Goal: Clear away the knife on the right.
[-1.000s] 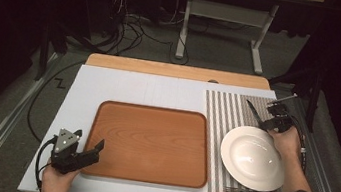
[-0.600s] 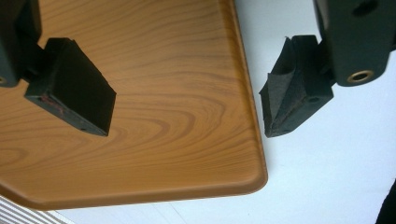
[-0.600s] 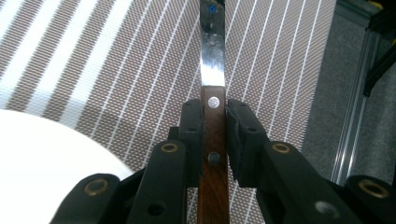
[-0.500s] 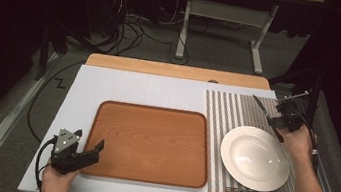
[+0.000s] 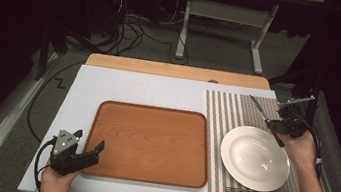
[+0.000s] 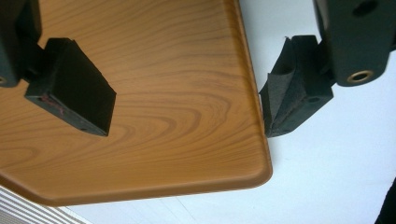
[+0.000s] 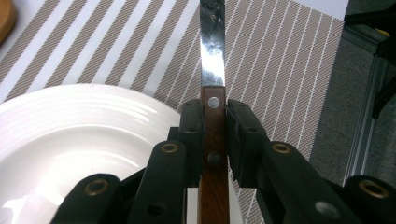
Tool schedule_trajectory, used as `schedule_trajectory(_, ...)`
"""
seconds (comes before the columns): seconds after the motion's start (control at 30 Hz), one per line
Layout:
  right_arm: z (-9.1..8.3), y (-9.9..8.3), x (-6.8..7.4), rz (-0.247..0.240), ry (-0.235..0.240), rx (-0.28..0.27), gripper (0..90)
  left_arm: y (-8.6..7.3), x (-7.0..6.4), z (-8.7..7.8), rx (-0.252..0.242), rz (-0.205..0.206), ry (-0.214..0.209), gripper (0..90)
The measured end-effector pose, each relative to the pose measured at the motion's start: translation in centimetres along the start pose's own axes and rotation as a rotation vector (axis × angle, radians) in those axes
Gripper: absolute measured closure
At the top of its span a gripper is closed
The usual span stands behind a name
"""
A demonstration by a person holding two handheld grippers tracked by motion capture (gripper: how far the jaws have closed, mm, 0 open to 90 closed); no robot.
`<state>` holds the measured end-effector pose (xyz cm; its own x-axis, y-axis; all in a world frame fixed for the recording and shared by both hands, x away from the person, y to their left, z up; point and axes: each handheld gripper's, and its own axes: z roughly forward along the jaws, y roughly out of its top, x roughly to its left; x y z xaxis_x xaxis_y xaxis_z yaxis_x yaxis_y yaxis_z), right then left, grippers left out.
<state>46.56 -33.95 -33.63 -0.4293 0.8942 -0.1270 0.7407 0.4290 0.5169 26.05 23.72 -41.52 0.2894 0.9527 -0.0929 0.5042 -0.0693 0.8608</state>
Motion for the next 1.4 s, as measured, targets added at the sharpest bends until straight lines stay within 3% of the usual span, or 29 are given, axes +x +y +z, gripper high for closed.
schedule_trajectory(0.47, -1.7, -0.4, 2.4, -0.048, 0.055, -0.015, 77.8, 0.0, -0.1, 0.1, 0.003, 0.004, -0.004, 19.0)
schedule_trajectory(1.4, -3.2, -1.9, 5.6, -0.076, 0.172, -0.053, 77.8, 0.0, -0.2, 0.0, 0.002, 0.004, -0.008, 19.2)
